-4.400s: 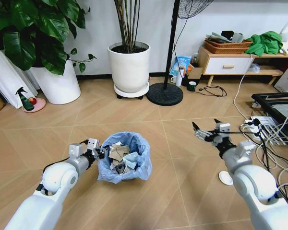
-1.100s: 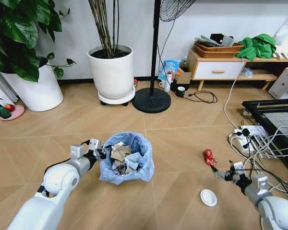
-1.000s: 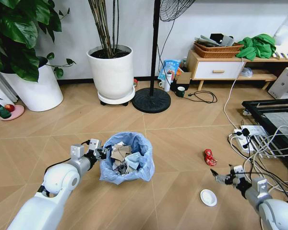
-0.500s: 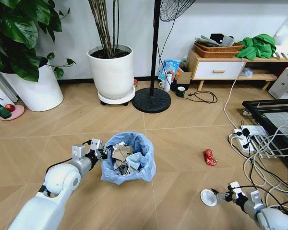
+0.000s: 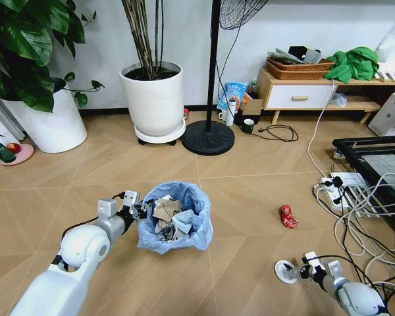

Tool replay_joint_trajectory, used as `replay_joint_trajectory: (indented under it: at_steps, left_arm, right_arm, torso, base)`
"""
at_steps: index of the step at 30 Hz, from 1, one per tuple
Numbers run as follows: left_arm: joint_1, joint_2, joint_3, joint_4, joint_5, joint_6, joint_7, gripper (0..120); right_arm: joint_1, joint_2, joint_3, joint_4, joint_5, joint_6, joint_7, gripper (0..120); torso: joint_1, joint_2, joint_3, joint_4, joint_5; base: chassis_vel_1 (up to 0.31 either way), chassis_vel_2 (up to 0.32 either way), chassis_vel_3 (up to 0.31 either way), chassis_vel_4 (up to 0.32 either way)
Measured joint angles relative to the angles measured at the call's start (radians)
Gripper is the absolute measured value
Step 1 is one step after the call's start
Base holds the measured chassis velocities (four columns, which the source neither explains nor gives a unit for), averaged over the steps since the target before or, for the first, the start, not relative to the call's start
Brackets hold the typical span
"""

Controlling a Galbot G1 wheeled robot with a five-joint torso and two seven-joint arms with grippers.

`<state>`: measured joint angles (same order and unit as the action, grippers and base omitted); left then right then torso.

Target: Pick up the trash bin and place the garbage on the floor into it.

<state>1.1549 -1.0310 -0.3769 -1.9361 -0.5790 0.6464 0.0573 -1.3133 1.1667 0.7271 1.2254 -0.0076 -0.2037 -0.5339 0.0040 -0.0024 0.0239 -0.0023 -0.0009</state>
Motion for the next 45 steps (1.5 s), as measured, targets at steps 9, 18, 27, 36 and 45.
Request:
replay_joint_trajectory:
  at_steps: [9,18,27,36,45]
  left_arm:
    - [-0.008,0.003,0.003,0.007,-0.002,0.002,-0.001,1]
    - [-0.012,0.003,0.004,0.011,-0.003,0.002,-0.001,1]
    - [-0.015,0.003,0.004,0.014,-0.003,0.002,0.0,1]
    - [-0.013,0.002,0.003,0.014,-0.003,0.001,0.001,1]
    - [-0.014,0.004,0.002,0.011,-0.003,0.001,0.002,1]
  right_arm:
    - [0.038,0.014,-0.011,-0.061,-0.012,0.003,0.009,71]
    - [0.05,0.021,-0.016,-0.079,-0.01,0.005,0.021,41]
    - [0.049,0.026,-0.019,-0.08,-0.01,0.006,0.037,11]
    - [0.047,0.034,-0.019,-0.073,0.013,0.0,0.067,0]
    - [0.027,0.028,-0.01,0.06,0.077,-0.04,0.102,0]
  torso:
    - [0.0,0.0,0.0,0.0,-0.0008]
    - [0.0,0.0,0.0,0.0002,-0.0003]
    - [0.0,0.0,0.0,0.0002,0.0001]
    - [0.0,0.0,0.0,0.0,0.0003]
    - [0.0,0.0,0.0,-0.0001,-0.0002]
  base:
    - [0.0,0.0,0.0,0.0]
    - [0.0,0.0,0.0,0.0]
    - [0.0,0.0,0.0,0.0]
    - [0.0,0.0,0.0,0.0]
    - [0.0,0.0,0.0,0.0]
